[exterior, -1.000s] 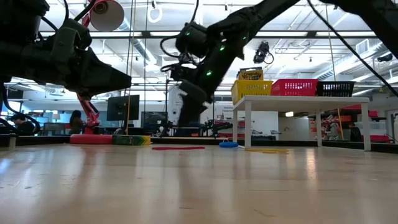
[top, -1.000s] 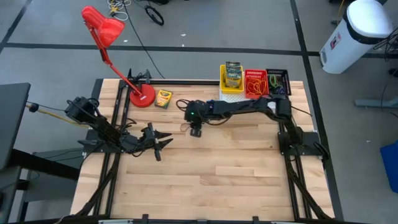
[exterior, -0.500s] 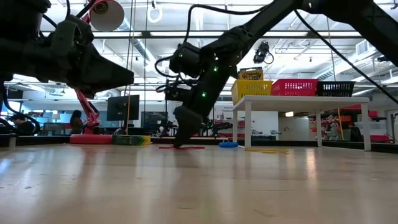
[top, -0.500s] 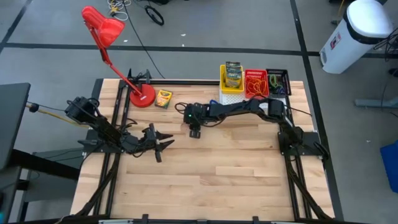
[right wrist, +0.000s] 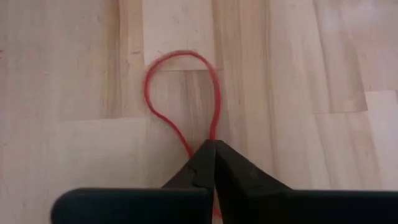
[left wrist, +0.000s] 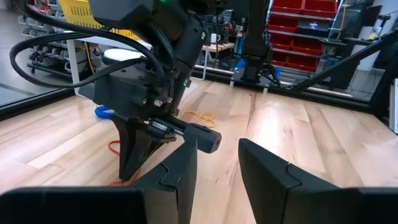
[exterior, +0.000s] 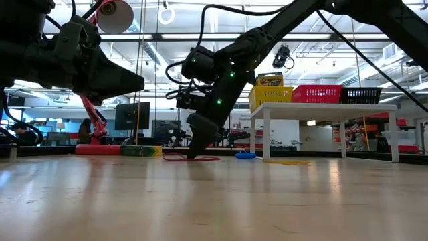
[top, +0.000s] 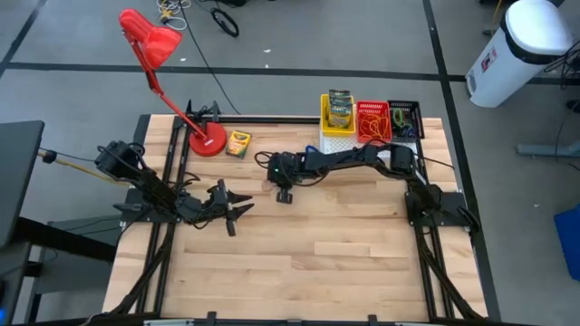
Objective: Pick & Place Office Desk Supplies
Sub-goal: Put the red rubber band on the red basket
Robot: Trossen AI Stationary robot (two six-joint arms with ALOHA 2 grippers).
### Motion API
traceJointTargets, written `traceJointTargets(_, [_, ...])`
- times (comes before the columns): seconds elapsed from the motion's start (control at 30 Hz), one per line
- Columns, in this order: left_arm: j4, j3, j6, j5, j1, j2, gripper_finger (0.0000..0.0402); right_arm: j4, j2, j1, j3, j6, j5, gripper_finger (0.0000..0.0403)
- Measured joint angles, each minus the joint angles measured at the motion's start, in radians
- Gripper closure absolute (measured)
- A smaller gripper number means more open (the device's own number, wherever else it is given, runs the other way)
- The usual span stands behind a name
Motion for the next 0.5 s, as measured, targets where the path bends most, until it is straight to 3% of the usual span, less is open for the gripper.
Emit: traceJointTargets(0.5, [0.000, 0.000, 0.000, 0.000, 0.001, -0.001, 0.0276, -0.080, -0.106, 0.103, -0.004, 0.069, 0.088, 0.0399])
